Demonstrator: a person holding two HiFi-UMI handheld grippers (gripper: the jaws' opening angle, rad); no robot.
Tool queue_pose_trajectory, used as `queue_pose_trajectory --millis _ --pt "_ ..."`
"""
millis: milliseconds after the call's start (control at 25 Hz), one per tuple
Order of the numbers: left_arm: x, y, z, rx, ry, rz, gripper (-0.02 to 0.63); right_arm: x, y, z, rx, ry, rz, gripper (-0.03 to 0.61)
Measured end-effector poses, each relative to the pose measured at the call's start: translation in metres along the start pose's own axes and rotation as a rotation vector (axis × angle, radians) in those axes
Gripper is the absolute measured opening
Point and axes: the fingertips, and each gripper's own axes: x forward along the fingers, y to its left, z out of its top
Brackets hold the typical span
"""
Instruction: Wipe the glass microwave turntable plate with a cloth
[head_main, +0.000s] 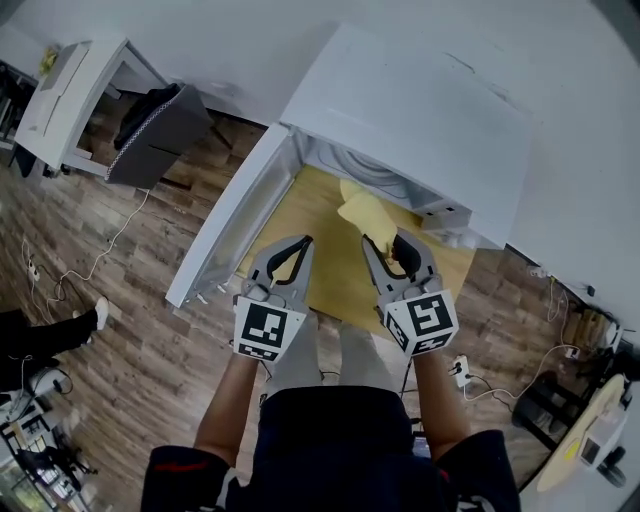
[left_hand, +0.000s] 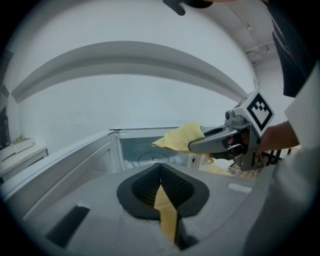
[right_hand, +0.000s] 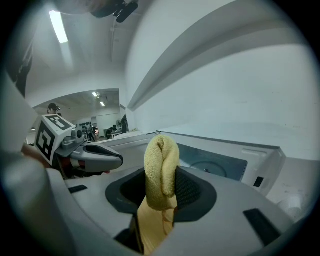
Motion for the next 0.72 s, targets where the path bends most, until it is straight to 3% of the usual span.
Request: queue_pose_trajectory --millis 280,720 --pt "0.033 -0.003 -0.025 0.05 0.022 -0.051 0.016 0.007 -0.018 -0.033 0.024 0.036 -0.039 0.138" --pt "0.074 0.012 -0.056 0.031 0.035 -0.084 0.017 0.02 -0.037 -0.071 0.034 0.066 -0.094 0.138"
